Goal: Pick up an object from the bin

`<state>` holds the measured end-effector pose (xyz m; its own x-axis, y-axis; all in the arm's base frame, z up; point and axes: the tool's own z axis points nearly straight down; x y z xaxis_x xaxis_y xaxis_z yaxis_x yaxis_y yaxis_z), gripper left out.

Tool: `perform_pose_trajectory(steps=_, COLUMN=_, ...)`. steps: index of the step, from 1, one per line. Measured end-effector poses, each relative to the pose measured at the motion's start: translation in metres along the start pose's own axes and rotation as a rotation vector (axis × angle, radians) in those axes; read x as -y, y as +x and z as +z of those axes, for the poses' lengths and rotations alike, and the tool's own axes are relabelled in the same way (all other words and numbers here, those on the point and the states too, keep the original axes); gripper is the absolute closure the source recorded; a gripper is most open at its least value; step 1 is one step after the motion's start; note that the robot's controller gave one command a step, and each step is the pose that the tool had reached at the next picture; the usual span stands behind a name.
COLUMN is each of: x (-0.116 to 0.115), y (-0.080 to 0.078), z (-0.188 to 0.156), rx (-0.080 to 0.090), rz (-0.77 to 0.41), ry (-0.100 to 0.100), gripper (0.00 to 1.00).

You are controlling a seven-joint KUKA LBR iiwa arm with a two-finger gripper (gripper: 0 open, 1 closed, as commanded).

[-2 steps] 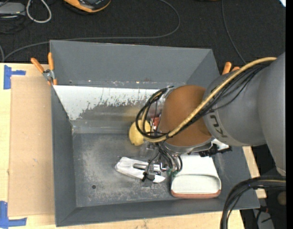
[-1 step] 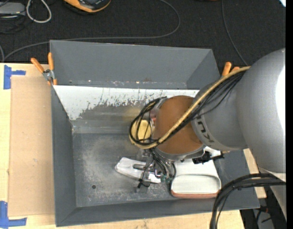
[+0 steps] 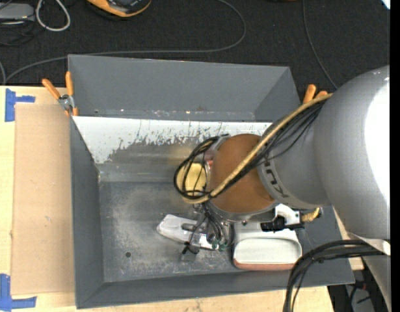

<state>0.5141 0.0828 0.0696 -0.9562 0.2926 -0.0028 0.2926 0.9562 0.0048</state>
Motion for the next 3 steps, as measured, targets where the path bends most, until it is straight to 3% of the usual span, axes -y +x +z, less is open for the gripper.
perform_pose_trajectory(steps=1, x=0.0002, y=-0.0044, z=-0.0075, rx=-0.012, rz=-0.134, ry=0.006, gripper=1.0)
perform_pose_trajectory(steps=3, x=0.0005, y=-0.0038, z=-0.0111, rx=-0.014, rz=-0.134, ry=0.007, gripper=1.0)
